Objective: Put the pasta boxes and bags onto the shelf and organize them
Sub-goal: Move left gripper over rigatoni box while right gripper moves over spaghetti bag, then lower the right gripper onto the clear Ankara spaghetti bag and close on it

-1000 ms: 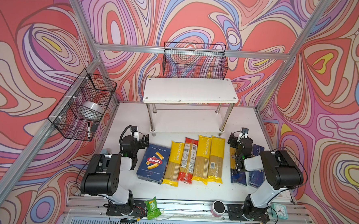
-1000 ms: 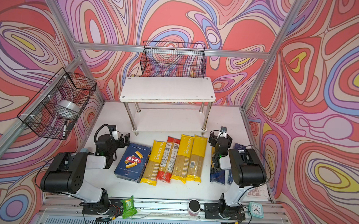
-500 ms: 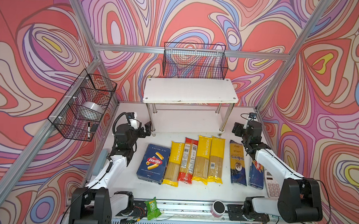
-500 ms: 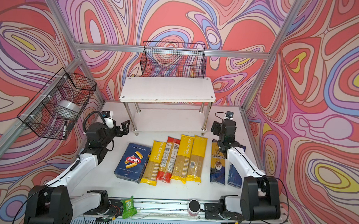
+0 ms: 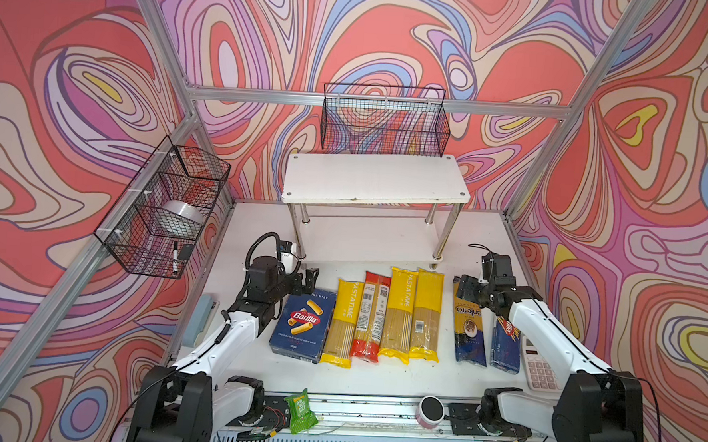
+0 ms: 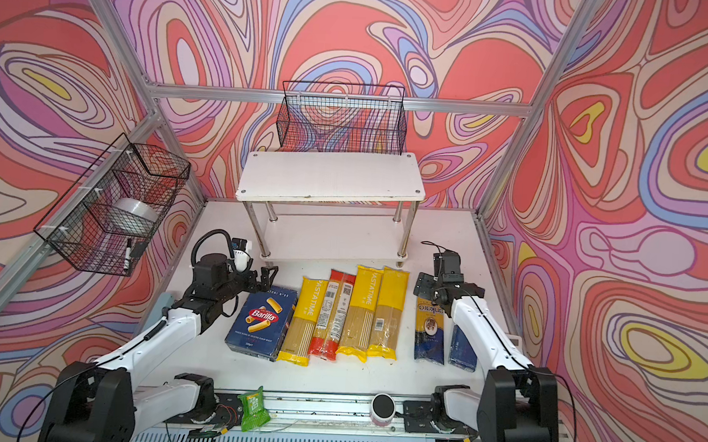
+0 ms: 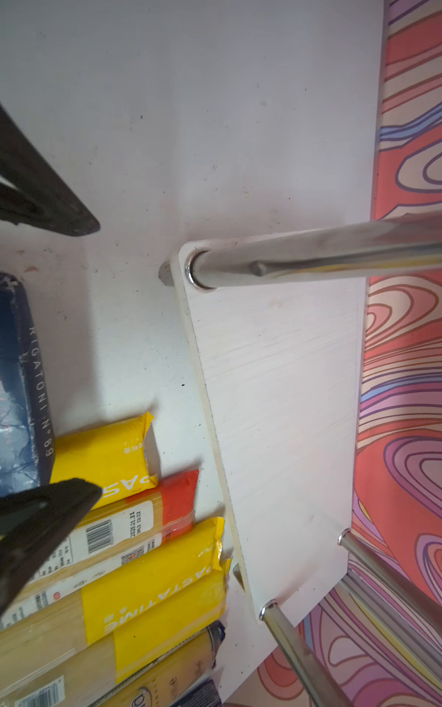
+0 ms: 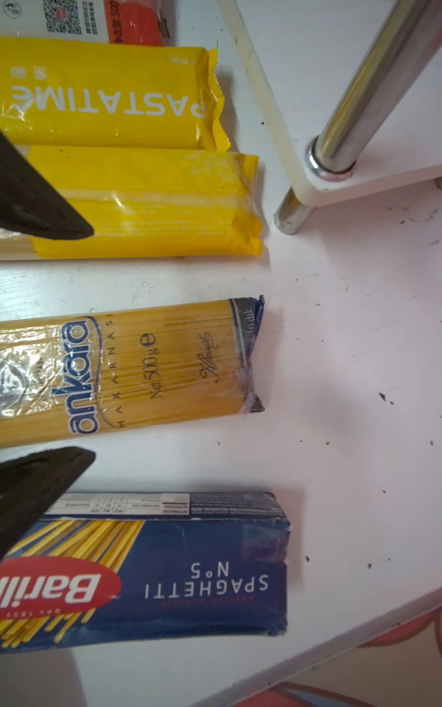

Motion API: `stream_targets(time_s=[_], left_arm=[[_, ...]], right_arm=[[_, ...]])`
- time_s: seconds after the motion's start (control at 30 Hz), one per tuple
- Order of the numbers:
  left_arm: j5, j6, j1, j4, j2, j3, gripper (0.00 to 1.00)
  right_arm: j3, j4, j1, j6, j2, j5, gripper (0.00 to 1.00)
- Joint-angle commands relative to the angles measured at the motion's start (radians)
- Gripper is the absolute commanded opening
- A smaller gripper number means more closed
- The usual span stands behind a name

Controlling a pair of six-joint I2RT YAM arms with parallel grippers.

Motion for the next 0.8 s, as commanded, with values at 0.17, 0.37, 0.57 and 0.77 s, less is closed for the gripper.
stream_targets(time_s=[0.17,0.37,0.57,0.77], left_arm=[[0.057,0.016,0.003,0.029,-0.063,-0.071,1.0],[0.063,0.001,0.002,0.046,-0.13,-0.122,1.0],[0.047,0.001,0.002,0.061,-0.184,-0.154,1.0],[0.048,0.015,0.002,0.048,-0.173,-0.141,1.0]], right_arm=[[-0.056,-0.056,0.003,0.065,0.027,-0.035,0.88],[-0.059,-0.055,0.002,0.102,0.079,-0.067,0.88],[-0.065,-0.019,0.003,0.115,0.145,-0.092,0.89],[-0.083,0.035,0.003,0.128,0.161,-0.18,0.89]])
